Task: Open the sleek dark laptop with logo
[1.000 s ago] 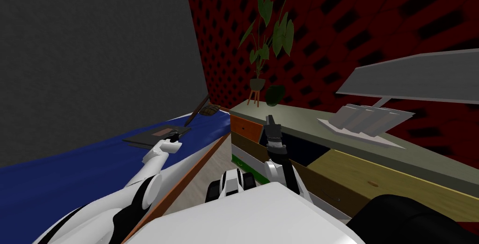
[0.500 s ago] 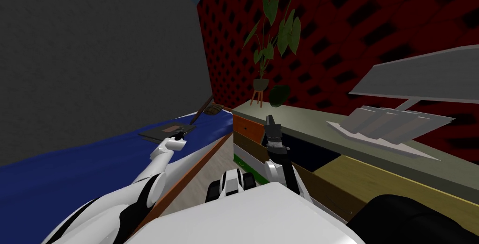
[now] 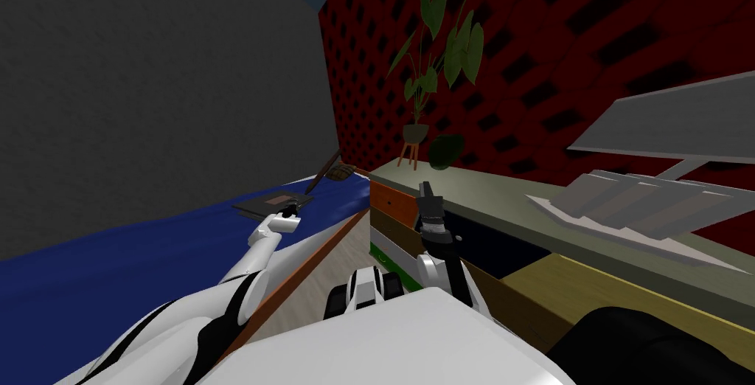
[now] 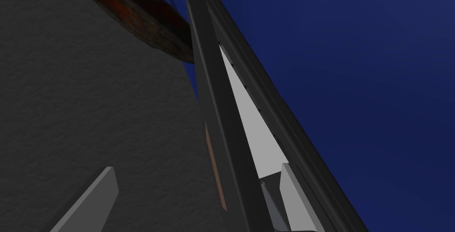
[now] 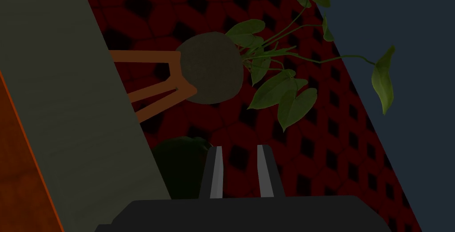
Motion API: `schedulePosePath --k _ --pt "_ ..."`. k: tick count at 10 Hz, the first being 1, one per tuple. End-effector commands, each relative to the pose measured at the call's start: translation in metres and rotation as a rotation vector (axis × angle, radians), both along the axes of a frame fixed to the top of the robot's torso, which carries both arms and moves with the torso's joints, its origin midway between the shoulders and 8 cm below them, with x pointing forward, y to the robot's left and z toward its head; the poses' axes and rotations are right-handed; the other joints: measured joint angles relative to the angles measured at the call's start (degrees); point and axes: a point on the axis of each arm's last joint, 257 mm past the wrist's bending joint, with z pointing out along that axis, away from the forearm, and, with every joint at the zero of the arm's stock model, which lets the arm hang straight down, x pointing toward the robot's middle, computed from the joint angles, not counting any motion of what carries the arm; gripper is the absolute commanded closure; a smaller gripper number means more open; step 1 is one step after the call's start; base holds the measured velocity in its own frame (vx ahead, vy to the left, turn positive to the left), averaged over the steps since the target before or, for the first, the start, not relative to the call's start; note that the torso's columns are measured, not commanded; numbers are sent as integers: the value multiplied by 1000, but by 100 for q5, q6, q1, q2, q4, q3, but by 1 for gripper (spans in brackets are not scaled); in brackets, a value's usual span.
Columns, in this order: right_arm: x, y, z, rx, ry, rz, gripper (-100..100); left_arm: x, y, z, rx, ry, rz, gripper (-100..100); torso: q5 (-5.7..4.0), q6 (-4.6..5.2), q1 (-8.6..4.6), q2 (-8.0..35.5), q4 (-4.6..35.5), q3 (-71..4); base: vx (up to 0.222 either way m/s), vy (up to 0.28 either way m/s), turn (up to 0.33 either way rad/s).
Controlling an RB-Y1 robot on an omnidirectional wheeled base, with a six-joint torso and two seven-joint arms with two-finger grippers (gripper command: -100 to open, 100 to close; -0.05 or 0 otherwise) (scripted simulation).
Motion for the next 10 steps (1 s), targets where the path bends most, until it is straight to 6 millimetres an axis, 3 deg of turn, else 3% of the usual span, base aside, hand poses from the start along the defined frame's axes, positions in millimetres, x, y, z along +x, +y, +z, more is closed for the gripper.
schedulePosePath --k 1,4,5,10 --pt "0 0 0 0 0 0 0 0 0 0 -1 0 0 -100 -1 3 -5 4 1 3 0 0 0" --pt "0 0 0 0 0 0 0 0 0 0 -1 0 0 -100 -4 -1 -9 8 3 6 -7 -10 69" --pt "0 0 0 0 0 0 0 13 -16 9 -3 0 -12 -100 -4 0 -12 11 3 7 -39 9 92" --pt "0 0 0 0 0 0 0 38 -49 31 -5 0 -36 -100 -12 -1 -14 13 12 8 -28 43 50"
